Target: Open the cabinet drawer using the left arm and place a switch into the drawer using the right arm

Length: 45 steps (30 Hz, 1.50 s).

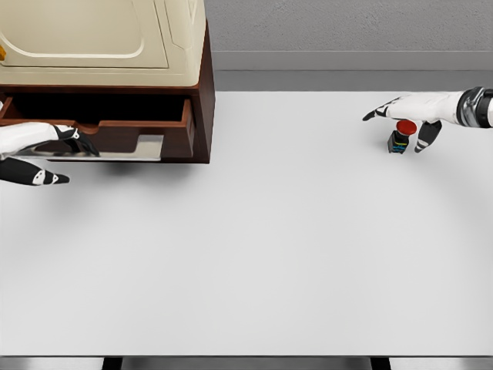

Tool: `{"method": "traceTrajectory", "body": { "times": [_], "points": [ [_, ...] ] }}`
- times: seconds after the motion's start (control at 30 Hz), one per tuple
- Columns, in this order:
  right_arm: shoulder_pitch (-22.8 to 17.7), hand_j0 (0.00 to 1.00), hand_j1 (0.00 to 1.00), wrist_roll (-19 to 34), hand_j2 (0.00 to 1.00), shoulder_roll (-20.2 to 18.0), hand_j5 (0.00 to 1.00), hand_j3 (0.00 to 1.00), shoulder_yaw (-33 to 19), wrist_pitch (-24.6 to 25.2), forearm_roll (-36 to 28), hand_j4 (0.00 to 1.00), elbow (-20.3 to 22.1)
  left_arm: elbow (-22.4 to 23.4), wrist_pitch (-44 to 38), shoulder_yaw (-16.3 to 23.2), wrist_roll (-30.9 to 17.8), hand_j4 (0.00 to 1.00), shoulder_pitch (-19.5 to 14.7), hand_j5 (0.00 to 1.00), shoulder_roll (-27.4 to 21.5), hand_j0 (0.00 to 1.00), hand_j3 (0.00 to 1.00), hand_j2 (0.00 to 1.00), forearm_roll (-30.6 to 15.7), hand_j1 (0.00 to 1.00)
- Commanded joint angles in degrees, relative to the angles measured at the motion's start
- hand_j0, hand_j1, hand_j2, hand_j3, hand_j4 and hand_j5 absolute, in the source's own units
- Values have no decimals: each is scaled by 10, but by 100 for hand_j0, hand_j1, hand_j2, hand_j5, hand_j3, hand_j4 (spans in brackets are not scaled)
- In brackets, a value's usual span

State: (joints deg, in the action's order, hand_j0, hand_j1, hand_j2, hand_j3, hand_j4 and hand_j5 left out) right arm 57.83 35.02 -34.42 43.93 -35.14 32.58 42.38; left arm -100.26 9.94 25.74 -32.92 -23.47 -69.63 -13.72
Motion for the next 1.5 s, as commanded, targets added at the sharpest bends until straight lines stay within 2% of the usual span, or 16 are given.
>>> {"method": "traceTrajectory", "body": {
  "times": [0.0,0.3,0.47,0.5,0.57,0.63,1.03,1.3,1.37,1.4,1.43,1.47],
  "points": [
    [0,100,100,0,100,0,100,100,3,1,-2,100,0,-7,28,6,-2,70,0,70,-10,70,70,70,-54,70],
    [4,100,100,0,100,6,100,100,3,1,7,100,-21,-7,74,6,-4,70,19,70,-48,70,70,70,-95,70],
    [4,100,100,0,100,8,100,100,3,1,7,100,-21,-7,91,6,-5,71,19,71,-56,71,71,71,-96,71],
    [4,100,100,0,100,9,100,100,3,1,7,100,-21,-7,95,6,-5,74,19,74,-61,74,74,74,-96,74],
    [6,100,100,0,100,10,100,100,7,1,7,100,-21,-7,121,6,-5,90,20,90,-68,90,90,90,-95,90],
    [6,100,100,0,100,11,100,100,8,1,7,100,-21,-7,130,6,-4,99,19,99,-69,99,99,99,-94,99],
    [8,100,100,0,100,11,100,100,8,1,18,100,-21,-7,172,5,0,100,19,100,-109,100,100,100,-96,100],
    [9,82,82,0,82,11,82,82,7,1,17,82,-21,-7,251,7,0,100,28,100,-161,100,100,100,-136,100],
    [9,75,75,0,75,11,75,75,7,1,16,75,-21,-7,251,12,0,100,61,100,-198,100,100,100,-140,100],
    [9,73,73,0,73,12,73,73,7,1,16,73,-21,-7,251,12,0,100,73,100,-201,100,100,100,-140,100],
    [9,66,66,0,66,12,66,66,7,1,15,66,-21,-7,251,15,0,100,82,100,-202,100,100,100,-140,100],
    [9,66,66,0,66,15,66,66,7,1,15,66,-21,-7,251,15,1,100,93,100,-205,100,100,100,-140,100]
  ]
}}
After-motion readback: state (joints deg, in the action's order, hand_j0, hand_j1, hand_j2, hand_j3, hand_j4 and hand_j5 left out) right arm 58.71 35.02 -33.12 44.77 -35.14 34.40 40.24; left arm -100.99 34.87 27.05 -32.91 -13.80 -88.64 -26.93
